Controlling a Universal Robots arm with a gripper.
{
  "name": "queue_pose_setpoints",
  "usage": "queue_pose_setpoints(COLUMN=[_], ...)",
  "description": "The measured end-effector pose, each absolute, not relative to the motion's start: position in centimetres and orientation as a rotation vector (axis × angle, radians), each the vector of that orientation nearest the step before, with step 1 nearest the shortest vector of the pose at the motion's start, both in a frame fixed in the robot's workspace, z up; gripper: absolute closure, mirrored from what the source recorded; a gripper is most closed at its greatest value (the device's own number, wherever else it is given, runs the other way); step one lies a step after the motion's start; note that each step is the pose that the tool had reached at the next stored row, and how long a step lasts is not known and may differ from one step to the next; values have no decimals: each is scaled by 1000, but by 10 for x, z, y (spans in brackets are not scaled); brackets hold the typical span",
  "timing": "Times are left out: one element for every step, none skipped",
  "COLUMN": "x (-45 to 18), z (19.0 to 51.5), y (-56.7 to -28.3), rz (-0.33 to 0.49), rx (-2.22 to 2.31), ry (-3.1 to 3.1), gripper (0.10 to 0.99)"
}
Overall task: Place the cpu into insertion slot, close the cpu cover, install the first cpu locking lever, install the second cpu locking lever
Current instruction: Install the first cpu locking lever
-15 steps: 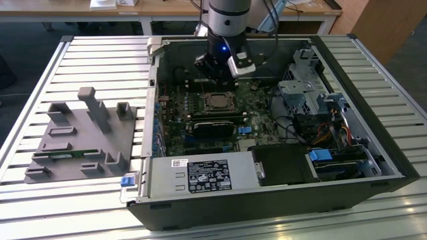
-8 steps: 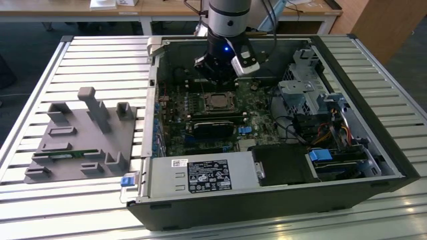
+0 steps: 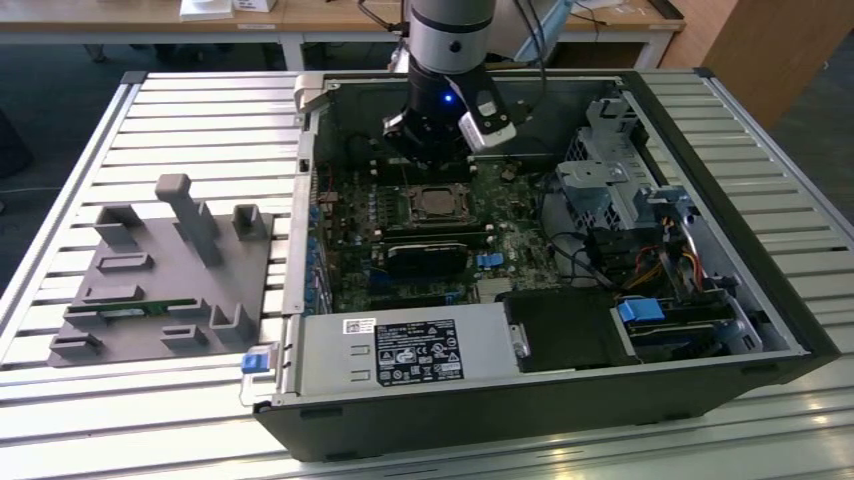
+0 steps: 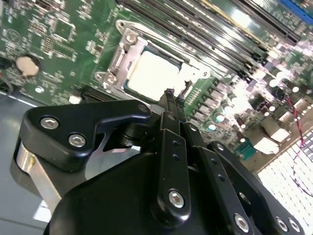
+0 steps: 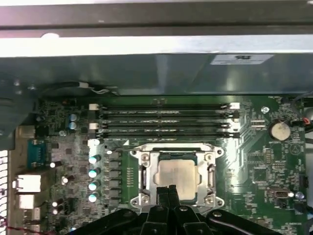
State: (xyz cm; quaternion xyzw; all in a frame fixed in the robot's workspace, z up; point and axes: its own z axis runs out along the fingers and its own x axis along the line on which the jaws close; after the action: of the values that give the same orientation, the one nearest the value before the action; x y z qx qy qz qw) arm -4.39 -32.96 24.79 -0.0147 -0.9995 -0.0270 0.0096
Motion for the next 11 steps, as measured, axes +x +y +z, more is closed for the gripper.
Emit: queue_pose_setpoints(x=[-46, -49, -51, -52, -53, -54, -55, -56, -58, -60, -64], z=[248, 248, 248, 249, 250, 251, 252, 253, 253, 253, 253], y=[-330, -330, -330, -330, -330, -330, -329, -329, -329, -329, -329], rz=[-85, -86, -87, -87, -87, -88, -88, -88, -88, -88, -88], rx=[-46, -46, -46, -46, -46, -46, -46, -46, -46, -46, -46], ry=[-3121, -3121, -3121, -3121, -3121, -3121, -3122, -3122, -3122, -3123, -3123], gripper=[980, 980, 980, 980, 980, 980, 980, 980, 980, 980, 980])
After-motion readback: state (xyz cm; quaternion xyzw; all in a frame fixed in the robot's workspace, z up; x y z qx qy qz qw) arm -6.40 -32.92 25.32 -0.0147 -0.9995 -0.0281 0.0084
